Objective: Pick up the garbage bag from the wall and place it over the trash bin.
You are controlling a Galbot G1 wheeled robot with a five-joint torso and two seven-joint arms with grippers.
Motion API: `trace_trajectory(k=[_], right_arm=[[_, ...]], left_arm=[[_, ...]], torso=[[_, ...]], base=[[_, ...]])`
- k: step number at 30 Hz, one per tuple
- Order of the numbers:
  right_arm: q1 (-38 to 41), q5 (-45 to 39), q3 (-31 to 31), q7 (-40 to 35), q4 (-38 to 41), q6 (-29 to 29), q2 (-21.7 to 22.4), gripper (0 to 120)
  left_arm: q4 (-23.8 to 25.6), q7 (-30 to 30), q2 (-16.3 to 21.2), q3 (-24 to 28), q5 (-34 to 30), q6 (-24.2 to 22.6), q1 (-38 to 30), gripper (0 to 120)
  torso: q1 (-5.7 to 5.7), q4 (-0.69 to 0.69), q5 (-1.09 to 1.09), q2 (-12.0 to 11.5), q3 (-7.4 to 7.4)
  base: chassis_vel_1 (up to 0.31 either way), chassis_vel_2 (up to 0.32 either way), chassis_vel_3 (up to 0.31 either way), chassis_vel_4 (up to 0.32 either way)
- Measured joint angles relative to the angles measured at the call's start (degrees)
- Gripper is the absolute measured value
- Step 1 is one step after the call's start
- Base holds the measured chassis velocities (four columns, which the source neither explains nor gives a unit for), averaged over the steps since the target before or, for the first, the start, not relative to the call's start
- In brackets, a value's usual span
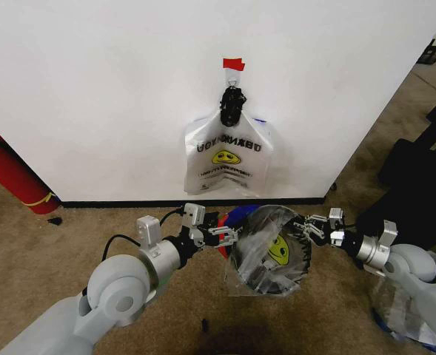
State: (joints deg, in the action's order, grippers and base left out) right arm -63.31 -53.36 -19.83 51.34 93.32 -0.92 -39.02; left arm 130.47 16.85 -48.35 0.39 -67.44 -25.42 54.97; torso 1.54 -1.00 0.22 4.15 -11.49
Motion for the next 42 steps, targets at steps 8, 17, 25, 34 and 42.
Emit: trace_trajectory(k=[8, 17, 25, 34, 42], right_arm=[[-0.54, -0.94, -0.56, -0.10, 1.01, 1.79, 0.02, 1], [-1.20, -1.42, -1.23, -0.74, 1.29, 2.37, 0.35, 1], [-1.13, -1.38, -0.86, -2.64, 1.68, 2.13, 0.18, 1], [-1.55, -1.86, -1.11, -1.62, 1.83, 1.55, 0.49, 1], [-2.13, -2.77, -1.61, 1.24, 2.38, 0.72, 0.76, 1]], left_arm=[[-0.48, 1.85, -0.78, 0.57, -1.92, -0.81, -0.54, 74], [-0.59, 3.71, -1.14, 0.36, -6.02, -0.62, -0.60, 42], [0.29, 4.29, -2.03, 0.46, -6.64, 0.16, -0.38, 14], [-1.80, 4.98, -2.40, 0.93, -6.73, 0.40, -2.21, 0], [-8.88, 4.60, -2.85, 3.59, -6.71, 0.38, -7.68, 0]], torso=[[0.00, 0.01, 0.00, 0.00, 0.00], [0.00, 0.01, 0.00, 0.00, 0.00], [0.00, 0.01, 0.00, 0.00, 0.01], [0.00, 0.01, 0.00, 0.00, 0.01], [0.00, 0.01, 0.00, 0.00, 0.00]], base=[[0.000, 0.000, 0.000, 0.000], [0.000, 0.000, 0.000, 0.000], [0.000, 0.000, 0.000, 0.000], [0.000, 0.000, 0.000, 0.000], [0.000, 0.000, 0.000, 0.000]])
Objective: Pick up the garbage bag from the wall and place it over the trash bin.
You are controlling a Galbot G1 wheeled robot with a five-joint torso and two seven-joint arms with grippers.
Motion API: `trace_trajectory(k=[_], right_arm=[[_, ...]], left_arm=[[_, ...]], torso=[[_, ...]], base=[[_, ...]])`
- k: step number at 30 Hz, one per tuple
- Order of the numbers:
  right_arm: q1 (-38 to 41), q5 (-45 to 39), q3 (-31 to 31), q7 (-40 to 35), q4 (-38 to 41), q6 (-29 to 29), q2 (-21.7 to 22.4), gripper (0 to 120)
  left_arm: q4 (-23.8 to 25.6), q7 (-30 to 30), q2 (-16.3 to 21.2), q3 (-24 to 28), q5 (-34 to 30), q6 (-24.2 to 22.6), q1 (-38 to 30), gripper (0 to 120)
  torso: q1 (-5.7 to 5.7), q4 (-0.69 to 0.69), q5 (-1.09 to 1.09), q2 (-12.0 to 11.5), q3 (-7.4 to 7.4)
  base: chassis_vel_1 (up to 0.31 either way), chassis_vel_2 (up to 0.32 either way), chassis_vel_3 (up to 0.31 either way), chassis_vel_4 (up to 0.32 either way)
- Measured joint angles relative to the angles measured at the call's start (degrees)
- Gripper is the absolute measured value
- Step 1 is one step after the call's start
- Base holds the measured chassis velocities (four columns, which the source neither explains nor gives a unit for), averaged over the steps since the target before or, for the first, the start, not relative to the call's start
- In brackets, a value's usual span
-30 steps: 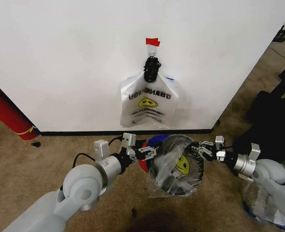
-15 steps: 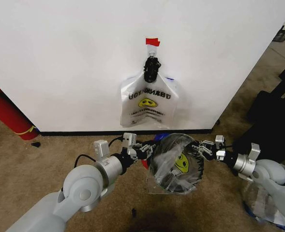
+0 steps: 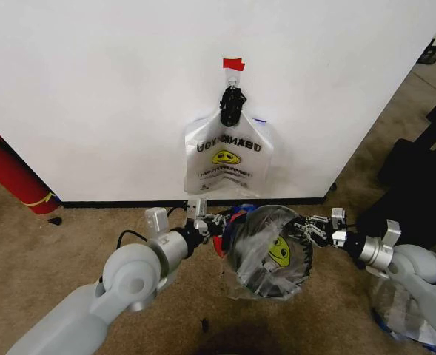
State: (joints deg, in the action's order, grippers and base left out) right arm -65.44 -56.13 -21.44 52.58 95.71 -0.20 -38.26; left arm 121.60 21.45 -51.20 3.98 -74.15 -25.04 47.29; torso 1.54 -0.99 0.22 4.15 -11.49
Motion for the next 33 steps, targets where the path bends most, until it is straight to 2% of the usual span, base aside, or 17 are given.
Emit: trace_trajectory(k=[8, 11, 16, 23, 27, 28, 29, 30, 31, 33], right_arm=[[-0.30, -1.01, -0.51, 1.93, 0.36, 0.02, 0.41, 1], [-0.30, -1.27, -0.64, 1.93, 0.45, 0.02, 0.52, 1], [-0.53, -2.11, -1.13, 2.83, 0.81, 0.06, 0.72, 1], [-0.71, -2.42, -1.15, 2.79, 1.01, 0.09, 0.07, 1], [-1.07, -2.18, -1.21, 1.89, 1.07, -0.03, -0.42, 1], [-1.21, -1.39, -1.24, 0.78, 1.08, -0.47, -0.68, 1], [-1.21, -1.39, -1.24, 0.78, 1.08, -0.47, -0.68, 1], [-1.34, -0.69, -1.23, -0.69, 1.06, -1.06, -1.08, 1], [-1.83, -0.42, -1.10, -4.29, 1.05, -1.66, -2.74, 1], [-2.35, 0.08, -0.93, -6.00, 1.06, -1.78, -4.27, 1]], left_arm=[[-6.89, -1.29, -1.51, 3.01, 1.36, 0.14, -4.65, 0], [-7.69, -1.74, -1.59, 3.52, 2.15, 0.14, -4.91, 0], [-9.56, -3.59, -1.23, 5.24, 7.27, 0.46, -4.61, 0], [-9.36, -3.03, -1.64, 5.31, 8.11, -0.80, -4.53, 0], [-8.38, -2.38, -1.19, 3.97, 8.16, -1.78, -3.94, 10], [-7.91, -2.25, -0.71, 3.40, 8.20, -2.01, -3.64, 16], [-7.91, -2.25, -0.71, 3.40, 8.20, -2.01, -3.64, 16], [-7.40, -2.13, -0.12, 2.72, 8.23, -2.16, -3.29, 21], [-6.30, -1.88, 1.21, 1.19, 8.26, -2.46, -2.16, 33], [-5.40, -1.50, 2.04, -0.02, 8.63, -2.87, -0.82, 43]], torso=[[0.00, -0.01, 0.00, 0.00, 0.00], [0.00, -0.01, 0.00, 0.00, 0.00], [0.00, 0.00, 0.00, 0.00, 0.00], [0.00, 0.00, 0.00, 0.00, 0.00], [0.00, 0.00, 0.00, 0.00, 0.01], [0.00, 0.00, 0.00, 0.00, 0.01], [0.00, 0.00, 0.00, 0.00, 0.01], [0.00, 0.00, 0.00, 0.00, 0.01], [0.00, 0.00, 0.01, 0.00, 0.01], [0.00, 0.01, 0.01, 0.00, 0.01]], base=[[0.000, 0.000, 0.000, 0.000], [0.000, 0.000, 0.000, 0.000], [0.000, 0.000, 0.000, 0.000], [0.000, 0.000, 0.000, 0.000], [0.000, 0.000, 0.000, 0.000], [0.000, 0.000, 0.000, 0.000], [0.000, 0.000, 0.000, 0.000], [0.000, 0.000, 0.000, 0.000], [0.000, 0.000, 0.000, 0.000], [0.000, 0.000, 0.000, 0.000]])
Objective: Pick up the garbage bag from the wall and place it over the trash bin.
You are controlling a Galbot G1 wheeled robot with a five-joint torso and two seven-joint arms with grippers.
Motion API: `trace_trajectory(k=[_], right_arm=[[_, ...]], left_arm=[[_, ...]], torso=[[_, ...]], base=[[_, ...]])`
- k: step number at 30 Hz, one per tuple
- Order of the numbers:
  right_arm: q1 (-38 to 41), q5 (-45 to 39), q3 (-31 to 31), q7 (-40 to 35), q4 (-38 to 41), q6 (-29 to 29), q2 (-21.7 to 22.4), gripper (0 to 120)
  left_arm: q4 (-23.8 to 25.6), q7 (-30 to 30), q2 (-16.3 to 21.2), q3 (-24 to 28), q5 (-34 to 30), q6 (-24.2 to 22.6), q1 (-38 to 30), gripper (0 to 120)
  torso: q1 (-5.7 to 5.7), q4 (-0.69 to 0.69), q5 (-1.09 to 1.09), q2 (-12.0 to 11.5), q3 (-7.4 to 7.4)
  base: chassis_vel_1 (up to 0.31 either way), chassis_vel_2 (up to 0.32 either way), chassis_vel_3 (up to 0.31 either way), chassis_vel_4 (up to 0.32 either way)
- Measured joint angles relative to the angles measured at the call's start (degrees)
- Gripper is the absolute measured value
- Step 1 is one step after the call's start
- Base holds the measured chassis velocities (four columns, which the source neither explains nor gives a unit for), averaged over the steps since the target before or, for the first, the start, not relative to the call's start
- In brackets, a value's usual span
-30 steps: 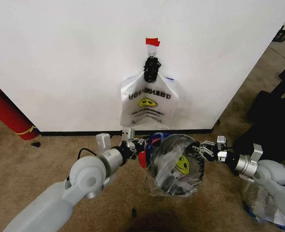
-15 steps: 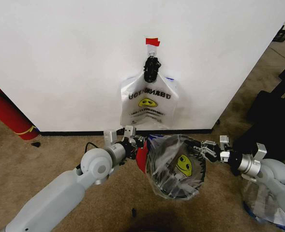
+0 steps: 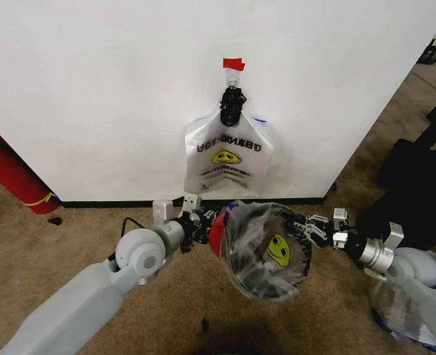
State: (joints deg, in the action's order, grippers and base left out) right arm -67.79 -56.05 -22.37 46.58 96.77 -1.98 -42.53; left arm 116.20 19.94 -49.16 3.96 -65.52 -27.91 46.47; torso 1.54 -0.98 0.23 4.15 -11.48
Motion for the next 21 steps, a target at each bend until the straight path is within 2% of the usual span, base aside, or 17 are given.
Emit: trace_trajectory(k=[1, 6, 7, 10, 13, 14, 16, 19, 21], right_arm=[[0.00, 0.00, 0.00, 0.00, 0.00, 0.00, 0.00, 1], [-2.19, 0.59, 0.62, -10.03, 2.24, -0.23, -4.80, 1], [-2.19, 0.59, 0.62, -10.03, 2.24, -0.23, -4.80, 1], [-3.97, 0.65, 1.36, -21.04, 5.19, -2.65, -8.90, 1], [-7.26, 0.25, 0.82, -34.67, 10.56, -3.52, -14.89, 1], [-7.26, 0.25, 0.82, -34.67, 10.56, -3.52, -14.89, 1], [-9.70, -0.73, -0.19, -41.79, 13.55, -3.42, -17.94, 1], [-12.96, -2.63, -1.66, -49.73, 16.71, -2.14, -21.40, 1], [-13.81, -2.74, -1.97, -51.25, 17.42, -1.85, -22.36, 1]], left_arm=[[0.00, 0.00, 0.00, 0.00, 0.00, 0.00, 0.00, 43], [3.64, 3.99, 1.18, -4.08, 1.17, -0.70, 3.63, 65], [3.64, 3.99, 1.18, -4.08, 1.17, -0.70, 3.63, 65], [7.08, 6.24, 1.74, -6.57, 1.39, -0.31, 5.93, 74], [13.23, 8.07, 1.92, -8.22, 2.82, -1.05, 8.69, 90], [13.23, 8.07, 1.92, -8.22, 2.82, -1.05, 8.69, 90], [16.66, 9.56, 0.87, -8.68, 3.42, -1.92, 10.28, 95], [21.34, 11.80, -1.55, -9.60, 3.60, -2.49, 14.28, 94], [22.14, 12.10, -1.93, -9.78, 3.65, -2.51, 15.16, 94]], torso=[[0.00, 0.00, 0.00, 0.00, 0.00], [0.00, -0.01, 0.00, 0.00, 0.00], [0.00, -0.01, 0.00, 0.00, 0.00], [0.00, 0.00, -0.01, 0.00, 0.00], [0.00, 0.02, 0.00, 0.01, 0.00], [0.00, 0.02, 0.00, 0.01, 0.00], [-0.01, -0.03, 0.00, 0.02, 0.01], [-0.01, -0.02, 0.01, 0.02, 0.01], [-0.01, -0.02, 0.01, 0.02, 0.00]], base=[[0.000, 0.000, 0.000, 0.000], [0.000, 0.000, 0.000, 0.000], [0.000, 0.000, 0.000, 0.000], [0.000, 0.000, 0.000, 0.000], [0.000, 0.000, 0.000, 0.000], [0.000, 0.000, 0.000, 0.000], [0.000, 0.000, 0.000, 0.000], [0.000, 0.000, 0.000, 0.000], [0.000, 0.000, 0.000, 0.000]])
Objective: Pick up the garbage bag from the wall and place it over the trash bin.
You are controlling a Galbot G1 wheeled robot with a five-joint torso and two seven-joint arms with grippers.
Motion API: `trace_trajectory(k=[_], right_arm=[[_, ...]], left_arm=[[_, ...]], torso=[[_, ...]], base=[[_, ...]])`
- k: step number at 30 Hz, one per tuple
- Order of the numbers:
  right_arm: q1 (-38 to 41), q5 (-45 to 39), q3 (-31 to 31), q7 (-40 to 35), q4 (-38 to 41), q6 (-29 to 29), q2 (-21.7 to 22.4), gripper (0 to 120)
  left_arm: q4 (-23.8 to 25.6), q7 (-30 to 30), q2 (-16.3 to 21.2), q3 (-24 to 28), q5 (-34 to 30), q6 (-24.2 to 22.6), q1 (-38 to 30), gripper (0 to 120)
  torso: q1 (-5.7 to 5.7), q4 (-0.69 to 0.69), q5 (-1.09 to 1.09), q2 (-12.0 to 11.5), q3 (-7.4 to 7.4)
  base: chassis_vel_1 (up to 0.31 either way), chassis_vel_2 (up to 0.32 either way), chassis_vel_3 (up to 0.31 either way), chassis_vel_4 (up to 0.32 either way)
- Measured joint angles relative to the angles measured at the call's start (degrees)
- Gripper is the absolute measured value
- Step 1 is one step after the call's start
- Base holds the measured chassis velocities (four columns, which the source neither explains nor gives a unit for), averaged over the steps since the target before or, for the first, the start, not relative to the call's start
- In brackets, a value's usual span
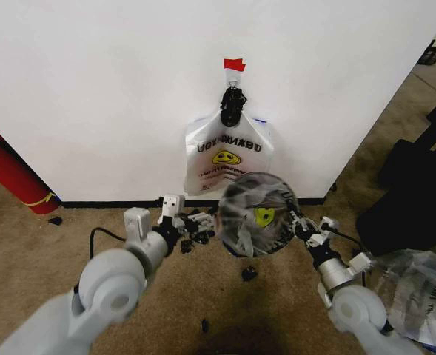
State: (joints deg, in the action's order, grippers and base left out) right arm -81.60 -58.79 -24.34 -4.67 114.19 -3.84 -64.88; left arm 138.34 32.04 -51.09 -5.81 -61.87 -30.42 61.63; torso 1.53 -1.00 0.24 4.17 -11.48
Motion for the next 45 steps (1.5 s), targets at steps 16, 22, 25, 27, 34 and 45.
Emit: trace_trajectory(k=[16, 22, 25, 27, 34, 45], right_arm=[[-7.74, 20.87, 0.53, -2.28, 2.16, -5.88, -16.92, 1], [-5.24, 26.61, 1.19, -4.70, 0.32, -9.99, -20.03, 1], [-4.47, 29.89, 1.54, -5.25, -1.11, -11.85, -22.70, 1], [-4.27, 32.39, 1.91, -5.02, -2.40, -13.19, -24.16, 1], [-2.33, 36.71, 1.81, -5.03, -5.07, -16.00, -25.73, 1], [-2.12, 37.86, 1.38, -4.86, -5.45, -16.14, -27.24, 1]], left_arm=[[5.36, -3.45, 9.46, 4.83, -1.91, -1.72, -3.10, 57], [2.76, -4.21, 14.15, 10.37, -2.85, -0.89, -9.98, 37], [0.73, -3.51, 14.83, 14.38, -2.87, -1.35, -13.50, 24], [-0.63, -2.43, 14.12, 17.69, -3.80, -2.20, -16.66, 16], [-5.00, 3.12, 12.38, 30.83, -13.04, -4.28, -32.73, 0], [-10.89, 10.99, 2.80, 35.08, -24.11, -5.65, -46.31, 0]], torso=[[0.01, 0.03, 0.00, -0.01, 0.00], [0.01, 0.00, 0.00, -0.01, -0.01], [0.01, 0.03, 0.01, -0.01, -0.01], [0.01, 0.03, 0.00, -0.01, -0.01], [0.01, 0.02, -0.02, -0.03, -0.02], [0.01, 0.02, -0.03, -0.03, -0.01]], base=[[0.000, 0.000, 0.000, 0.000], [0.000, 0.000, 0.000, 0.000], [0.000, 0.000, 0.000, 0.000], [0.000, 0.000, 0.000, 0.000], [0.000, 0.000, 0.000, 0.000], [0.000, 0.000, 0.000, 0.000]])
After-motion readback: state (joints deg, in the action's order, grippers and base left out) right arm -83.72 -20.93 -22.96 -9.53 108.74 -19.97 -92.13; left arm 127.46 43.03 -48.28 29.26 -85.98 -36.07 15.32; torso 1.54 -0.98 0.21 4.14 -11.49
